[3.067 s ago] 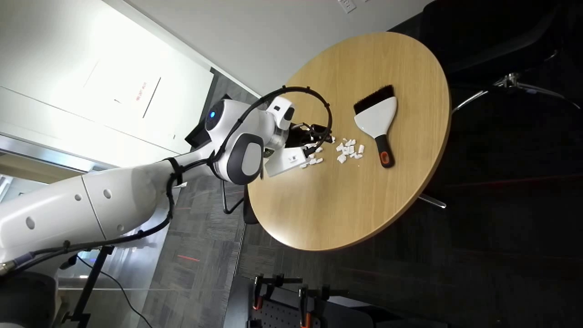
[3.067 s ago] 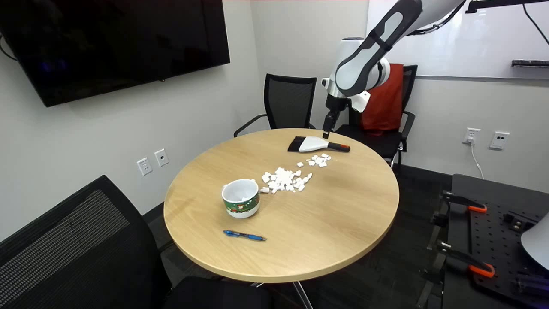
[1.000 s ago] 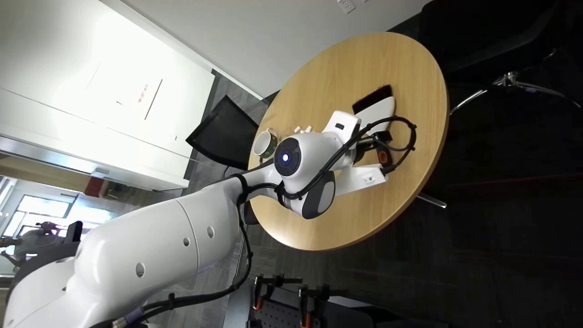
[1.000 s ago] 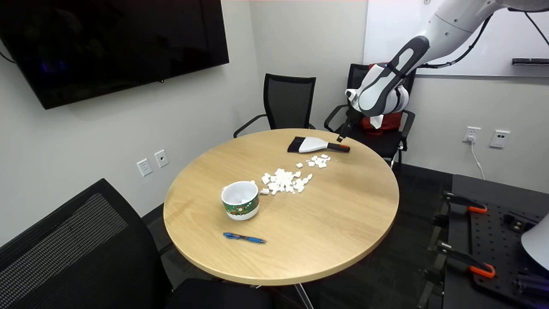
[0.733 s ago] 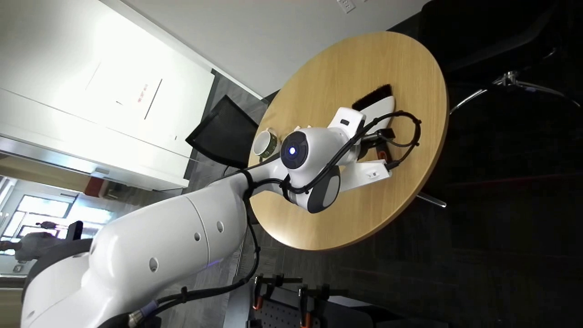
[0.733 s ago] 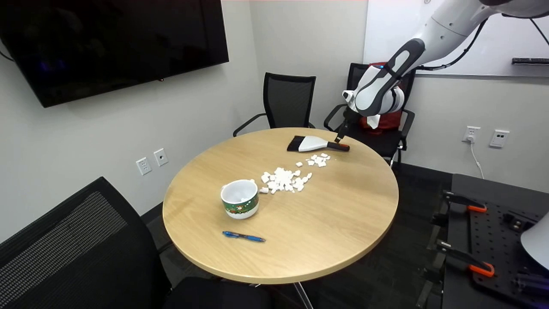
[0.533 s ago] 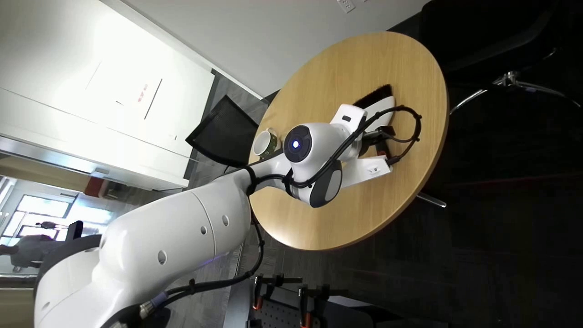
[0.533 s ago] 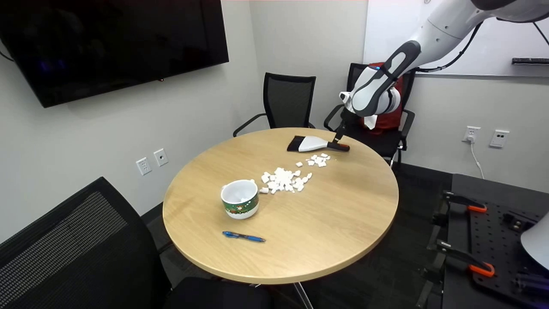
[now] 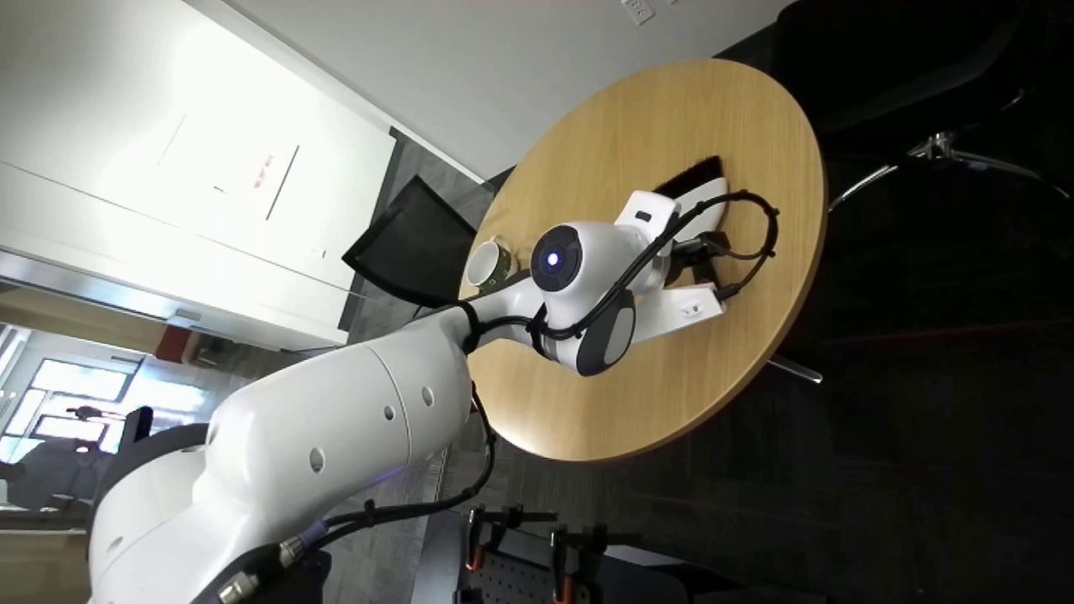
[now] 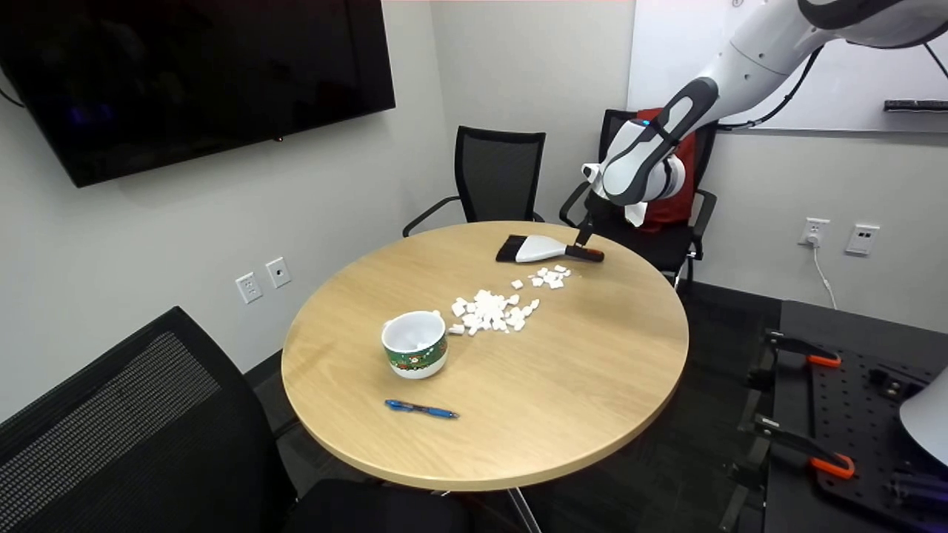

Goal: Use the pen to stir the contents of the mug, pour the contents of the mug on the table, then sweep them

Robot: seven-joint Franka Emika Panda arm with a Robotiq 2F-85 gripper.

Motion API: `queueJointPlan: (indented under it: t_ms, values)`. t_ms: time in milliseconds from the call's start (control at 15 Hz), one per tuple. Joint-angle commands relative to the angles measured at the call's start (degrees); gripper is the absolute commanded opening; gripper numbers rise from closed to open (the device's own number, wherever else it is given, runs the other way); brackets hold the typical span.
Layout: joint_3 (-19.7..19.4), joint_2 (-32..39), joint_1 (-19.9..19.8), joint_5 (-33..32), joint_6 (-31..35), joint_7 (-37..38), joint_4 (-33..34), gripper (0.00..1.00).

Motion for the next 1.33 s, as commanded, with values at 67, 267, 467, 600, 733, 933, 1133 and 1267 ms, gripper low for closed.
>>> queueJointPlan:
  t_ms: [67,267,467,600,733,933,1133,1267]
  values:
    - [-2.01,1.52,2.12,0.12,-0.06,-0.96,2.11,1.0]
    - [-1.53,3.18,1.93,-0.04,-0.15,-1.96,3.71,1.0]
    - [-0.82,4.97,1.58,-0.05,-0.24,-3.35,5.59,1.0]
    - [-0.48,6.08,1.54,0.13,-0.7,-4.21,6.99,1.0]
    - [0.07,7.26,1.34,0.2,-0.75,-4.98,8.29,1.0]
    - [1.62,8.81,0.6,0.37,-1.09,-6.79,9.89,1.0]
    - [2.73,10.01,0.36,0.52,-1.27,-7.83,11.18,1.0]
    - [2.99,10.58,0.5,0.6,-1.28,-7.91,11.92,0.74]
